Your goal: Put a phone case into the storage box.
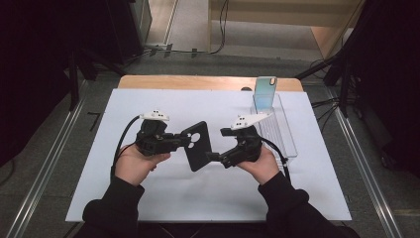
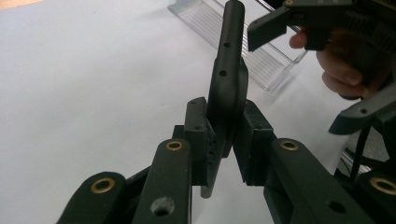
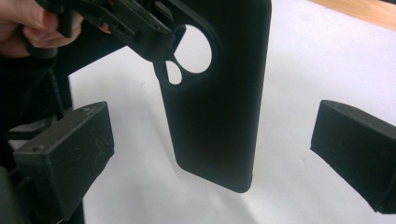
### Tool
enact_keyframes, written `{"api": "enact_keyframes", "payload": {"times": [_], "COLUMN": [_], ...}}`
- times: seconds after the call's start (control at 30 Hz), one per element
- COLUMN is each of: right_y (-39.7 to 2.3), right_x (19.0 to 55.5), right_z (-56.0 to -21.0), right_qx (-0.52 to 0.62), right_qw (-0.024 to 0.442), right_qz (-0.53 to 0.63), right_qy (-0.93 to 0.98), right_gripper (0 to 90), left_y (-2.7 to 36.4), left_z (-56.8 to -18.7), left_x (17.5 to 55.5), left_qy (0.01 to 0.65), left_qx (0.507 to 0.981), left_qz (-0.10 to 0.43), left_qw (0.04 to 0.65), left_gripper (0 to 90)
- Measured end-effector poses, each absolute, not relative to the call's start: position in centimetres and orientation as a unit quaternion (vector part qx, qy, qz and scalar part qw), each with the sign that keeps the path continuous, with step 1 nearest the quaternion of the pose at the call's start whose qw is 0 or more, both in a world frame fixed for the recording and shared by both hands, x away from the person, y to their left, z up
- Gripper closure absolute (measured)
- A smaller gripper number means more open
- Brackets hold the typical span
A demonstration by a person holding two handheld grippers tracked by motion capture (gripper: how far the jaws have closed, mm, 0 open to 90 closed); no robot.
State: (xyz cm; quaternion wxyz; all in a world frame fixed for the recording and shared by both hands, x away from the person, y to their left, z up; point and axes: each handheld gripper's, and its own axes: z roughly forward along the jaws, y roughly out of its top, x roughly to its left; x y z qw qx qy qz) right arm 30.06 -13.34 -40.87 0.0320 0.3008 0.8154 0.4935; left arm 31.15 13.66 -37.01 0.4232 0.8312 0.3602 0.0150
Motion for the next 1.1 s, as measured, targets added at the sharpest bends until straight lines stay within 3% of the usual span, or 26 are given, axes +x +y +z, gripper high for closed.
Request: {"api": "enact_keyframes", "payload": {"times": [0.47, 1.1], "right_y": [-11.4, -9.0], "right_x": [29.0, 28.6], "right_z": [-42.0, -43.4], "right_qx": [0.365, 0.382], "right_qw": [0.078, 0.091], "right_qz": [0.499, 0.495], "right_qy": [0.782, 0.775], "right_gripper": [0.0, 0.0], "left_y": [13.1, 11.9], "left_z": [-36.8, -37.1], "left_x": [30.9, 30.3], "left_qy": [0.392, 0.383], "left_qx": [0.824, 0.826], "left_qz": [0.019, 0.007], "left_qw": [0.41, 0.412], "left_gripper": [76.9, 76.9]}}
